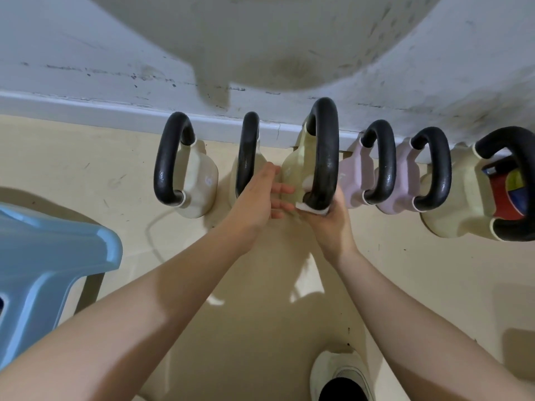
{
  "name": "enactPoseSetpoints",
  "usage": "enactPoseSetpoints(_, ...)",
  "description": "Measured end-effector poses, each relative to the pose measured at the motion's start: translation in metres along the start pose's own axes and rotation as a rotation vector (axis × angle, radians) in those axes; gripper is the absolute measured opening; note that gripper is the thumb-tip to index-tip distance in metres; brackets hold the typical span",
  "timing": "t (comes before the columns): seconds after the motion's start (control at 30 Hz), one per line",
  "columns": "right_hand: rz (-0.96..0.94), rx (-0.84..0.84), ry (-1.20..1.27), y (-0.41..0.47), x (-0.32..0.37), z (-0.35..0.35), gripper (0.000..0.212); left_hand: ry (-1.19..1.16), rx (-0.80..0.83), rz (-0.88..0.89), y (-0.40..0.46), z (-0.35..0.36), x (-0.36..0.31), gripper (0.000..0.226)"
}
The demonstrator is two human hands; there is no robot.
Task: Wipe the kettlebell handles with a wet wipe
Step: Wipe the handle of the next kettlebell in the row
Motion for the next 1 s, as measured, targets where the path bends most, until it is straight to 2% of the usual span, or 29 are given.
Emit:
enactPoseSetpoints(0.07, -0.001, -0.05, -0.063, 0.002, -0.003, 0.005, 0.047, 0.005, 0.005, 0.018, 0.0, 0.0, -0.001, 0.026)
enactPoseSetpoints(0.2, -0.035, -0.078, 0.125, -0.002, 0.015, 0.007, 0.037, -0.001, 0.002, 0.026, 0.003, -0.001, 0.004, 0.028)
enactPoseSetpoints(0.27, -0.094, -0.048, 0.11, -0.006, 0.012, 0.007, 0.033, -0.012, -0.001, 0.0, 0.004, 0.001, 0.011, 0.03)
enactPoseSetpoints(0.37, -0.074, 0.051, 0.049, -0.02, 0.004, 0.009, 0.062, -0.011, 0.022, -0.03, 0.002, 0.008, 0.015, 0.035)
enactPoseSetpoints(0.43, -0.072, 0.088, 0.073, -0.025, 0.009, 0.006, 0.06, 0.038, 0.046, 0.016, 0.003, 0.013, 0.015, 0.038)
enactPoseSetpoints(0.53, -0.231, 0.04, -0.034, -0.019, 0.024, 0.004, 0.057, 0.055, 0.078, 0.131, 0.003, 0.022, 0.011, 0.033)
enactPoseSetpoints(0.63, -0.363, -0.002, -0.228, -0.008, 0.018, 0.008, 0.062, 0.056, 0.14, 0.142, -0.002, 0.031, 0.007, 0.032)
enactPoseSetpoints(0.7, -0.34, 0.016, -0.216, -0.009, 0.001, 0.006, 0.061, 0.036, 0.186, 0.137, 0.0, 0.034, 0.005, 0.032)
enactPoseSetpoints(0.8, -0.432, 0.04, -0.25, -0.017, -0.019, 0.002, 0.066, -0.017, 0.225, 0.099, 0.0, 0.034, 0.004, 0.04)
enactPoseSetpoints(0.93, -0.46, -0.028, -0.311, 0.002, 0.008, 0.008, 0.077, -0.027, 0.255, 0.109, 0.0, 0.036, 0.005, 0.04)
enactPoseSetpoints(1.0, -0.494, -0.055, -0.347, 0.009, 0.017, 0.006, 0.081, -0.031, 0.244, 0.096, 0.001, 0.035, 0.009, 0.049)
Point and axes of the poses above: each hand's wrist, its own y-axis towards the middle knuckle, its own z-axis out of the palm, x = y × z, the point moved 1 cm from there along y, towards the middle knuckle, and after that the axes turned 12 degrees about z, right-handed, at the moved point
